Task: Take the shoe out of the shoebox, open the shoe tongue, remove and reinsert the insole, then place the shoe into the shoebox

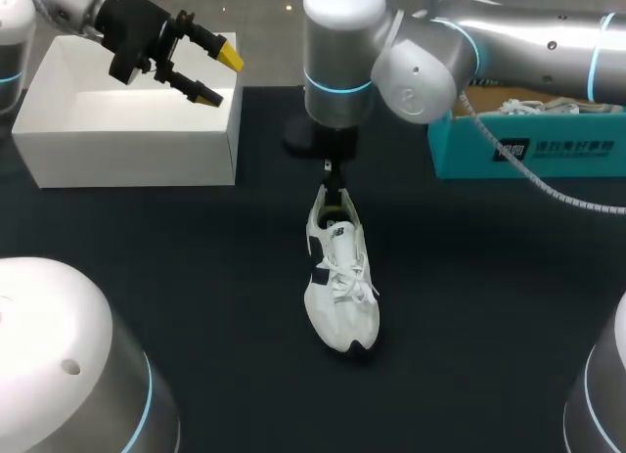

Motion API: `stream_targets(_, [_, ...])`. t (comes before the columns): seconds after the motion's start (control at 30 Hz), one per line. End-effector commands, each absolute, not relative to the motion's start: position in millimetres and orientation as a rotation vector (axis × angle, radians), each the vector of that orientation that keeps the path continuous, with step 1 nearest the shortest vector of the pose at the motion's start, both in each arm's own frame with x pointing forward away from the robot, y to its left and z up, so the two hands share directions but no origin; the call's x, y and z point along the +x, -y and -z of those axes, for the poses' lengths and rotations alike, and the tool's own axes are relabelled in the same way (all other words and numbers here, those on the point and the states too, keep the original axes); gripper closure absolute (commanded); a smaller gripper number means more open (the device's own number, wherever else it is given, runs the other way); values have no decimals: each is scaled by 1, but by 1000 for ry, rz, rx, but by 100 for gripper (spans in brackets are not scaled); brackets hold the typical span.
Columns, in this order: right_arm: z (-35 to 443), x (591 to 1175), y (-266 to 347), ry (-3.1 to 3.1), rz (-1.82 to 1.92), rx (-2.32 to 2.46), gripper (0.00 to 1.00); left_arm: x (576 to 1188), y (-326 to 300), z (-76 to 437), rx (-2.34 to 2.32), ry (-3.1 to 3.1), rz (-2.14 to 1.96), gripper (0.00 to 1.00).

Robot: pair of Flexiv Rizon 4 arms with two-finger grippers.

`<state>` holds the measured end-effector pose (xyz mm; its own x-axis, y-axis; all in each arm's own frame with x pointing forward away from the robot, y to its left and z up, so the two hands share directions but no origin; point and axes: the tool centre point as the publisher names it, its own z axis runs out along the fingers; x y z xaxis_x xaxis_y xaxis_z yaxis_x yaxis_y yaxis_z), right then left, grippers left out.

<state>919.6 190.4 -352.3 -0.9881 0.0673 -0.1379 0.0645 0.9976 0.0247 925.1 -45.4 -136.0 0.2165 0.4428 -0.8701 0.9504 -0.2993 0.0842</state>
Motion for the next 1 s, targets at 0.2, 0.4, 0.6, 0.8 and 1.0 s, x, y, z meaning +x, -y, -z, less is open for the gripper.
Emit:
stream_targets(0.2, [374,923,-194,-3023,-34,64,0,925,45,136,1854,-1290,1009,0])
stream_targets(0.4, [386,925,-190,-3034,-22,41,1,925,45,136,1854,-1290,1009,0])
stream_targets(0.6, [388,926,-184,-3035,-11,31,14,925,45,136,1854,-1290,1009,0])
stream_targets(0.8, [397,926,-184,-3048,-12,35,52,925,45,136,1854,-1290,1009,0])
stream_targets(1.0, [399,926,-188,-3054,-25,49,53,925,45,136,1854,-1290,1009,0])
